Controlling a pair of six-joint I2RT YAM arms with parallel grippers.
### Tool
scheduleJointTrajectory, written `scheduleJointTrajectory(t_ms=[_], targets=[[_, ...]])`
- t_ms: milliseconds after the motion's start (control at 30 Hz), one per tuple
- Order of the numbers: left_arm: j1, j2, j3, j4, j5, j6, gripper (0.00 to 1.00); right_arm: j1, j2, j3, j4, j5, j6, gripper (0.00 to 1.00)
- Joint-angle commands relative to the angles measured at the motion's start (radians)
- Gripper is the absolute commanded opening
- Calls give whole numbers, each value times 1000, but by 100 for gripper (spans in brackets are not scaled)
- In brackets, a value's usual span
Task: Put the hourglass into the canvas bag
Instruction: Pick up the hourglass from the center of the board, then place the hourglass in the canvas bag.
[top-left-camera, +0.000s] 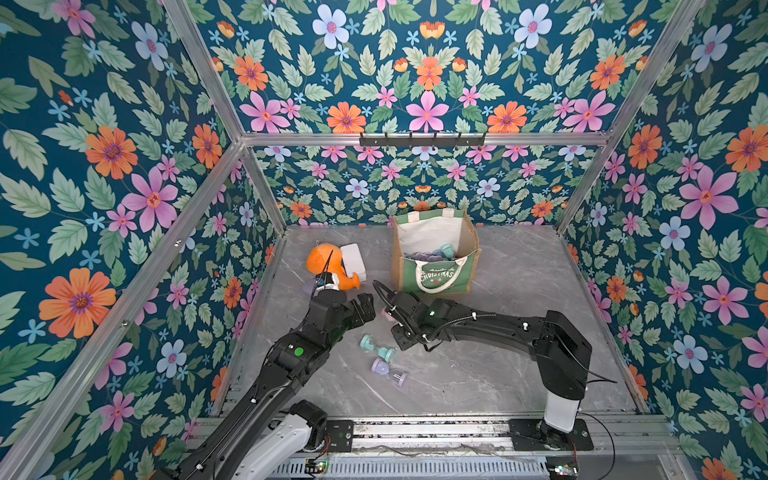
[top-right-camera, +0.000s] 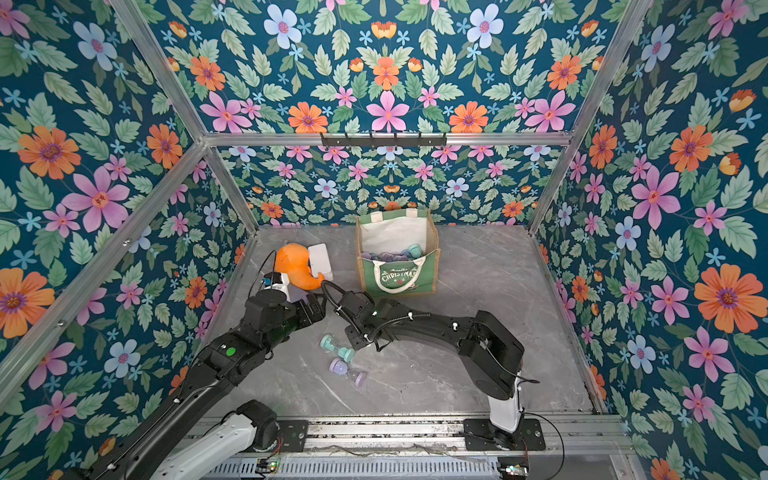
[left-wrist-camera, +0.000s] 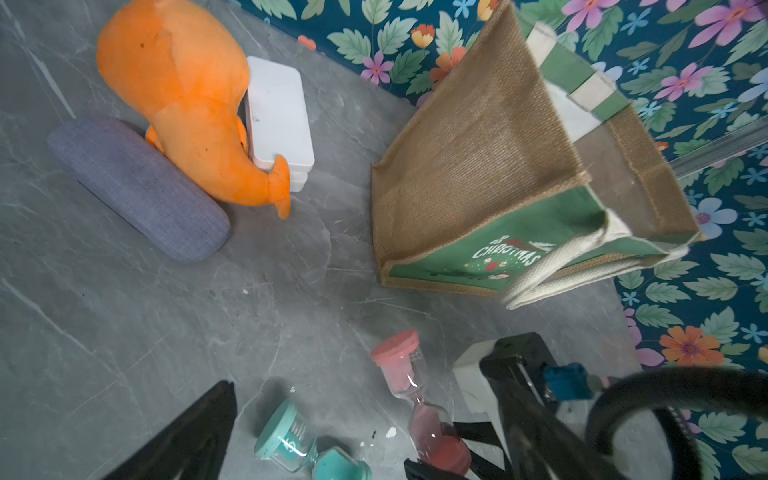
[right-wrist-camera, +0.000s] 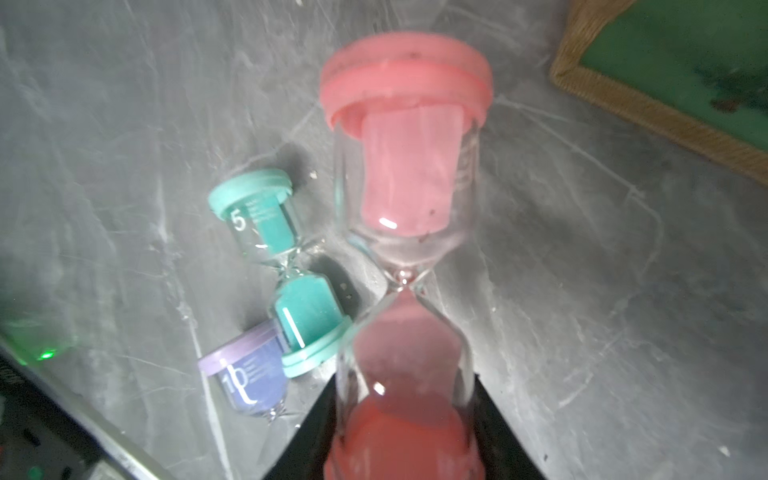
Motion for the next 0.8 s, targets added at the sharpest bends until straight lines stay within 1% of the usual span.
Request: scheduleJointTrajectory(t_ms=[0,200,333,467,633,767], targets=[[2,12,40,-8,-15,39,100,-21,-48,33,-49,26,-9,37],[2,58,139,-6,13,80,100,-75,-151,82,-78,15,-17,38],[2,97,205,12,26,108,100,-130,-227,100,-80,5,-14,37],[2,156,268,29,66,129,100,-191,-267,143,-93,11,-36,38],[2,245,338,41,92,144,100,-296,-283,187,-97,-19,-62,37],[2,320,386,64,111,152,100,-376,-259,212,-85,-42,-78,37]])
